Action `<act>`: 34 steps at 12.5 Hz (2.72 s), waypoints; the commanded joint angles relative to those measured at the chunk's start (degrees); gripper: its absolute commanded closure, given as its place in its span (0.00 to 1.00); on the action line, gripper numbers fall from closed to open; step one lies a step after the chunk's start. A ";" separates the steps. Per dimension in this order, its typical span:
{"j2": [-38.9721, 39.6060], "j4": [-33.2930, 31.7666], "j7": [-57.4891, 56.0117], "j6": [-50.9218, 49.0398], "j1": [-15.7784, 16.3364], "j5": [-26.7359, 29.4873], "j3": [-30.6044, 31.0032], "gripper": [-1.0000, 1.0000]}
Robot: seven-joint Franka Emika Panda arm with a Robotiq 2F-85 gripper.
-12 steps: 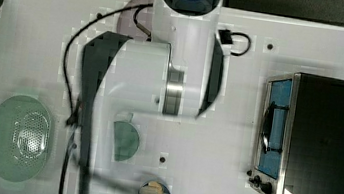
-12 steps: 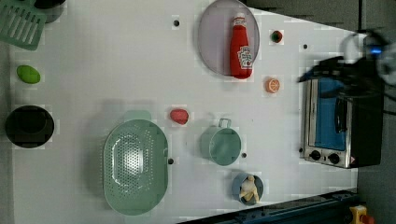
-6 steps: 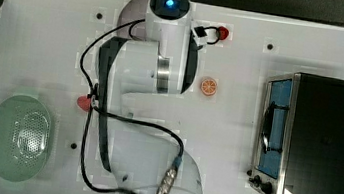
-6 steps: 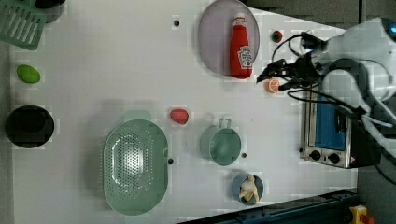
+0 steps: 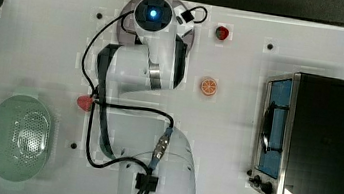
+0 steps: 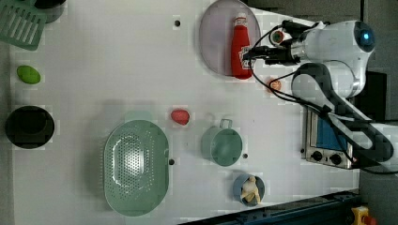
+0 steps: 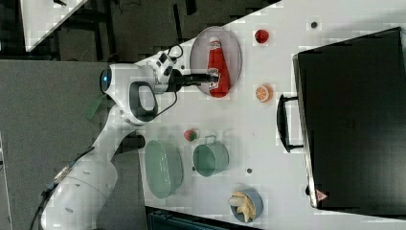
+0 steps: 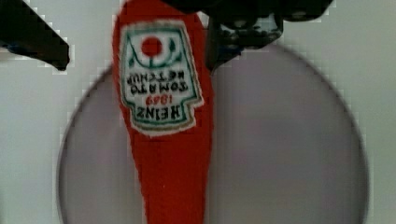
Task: Pick ketchup from plate and place it on table.
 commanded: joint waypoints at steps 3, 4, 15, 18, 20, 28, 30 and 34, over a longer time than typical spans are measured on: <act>5.02 0.13 -3.59 7.62 0.32 -0.30 0.04 0.00; 5.71 0.16 -3.58 8.52 0.32 -0.30 -0.10 0.04; -2.64 0.25 -0.45 8.11 -0.21 0.04 -0.08 0.39; -11.50 -0.35 -0.26 -1.75 -1.22 0.04 -0.24 0.39; -17.09 -0.75 -0.16 -9.91 -2.29 0.30 -0.86 0.39; -33.39 -14.52 0.09 -25.60 -6.41 9.43 -5.42 0.39; -36.15 -20.23 0.87 -22.57 -6.47 9.44 -6.12 0.39; -38.16 -31.25 1.80 -10.17 -6.16 9.44 -5.73 0.39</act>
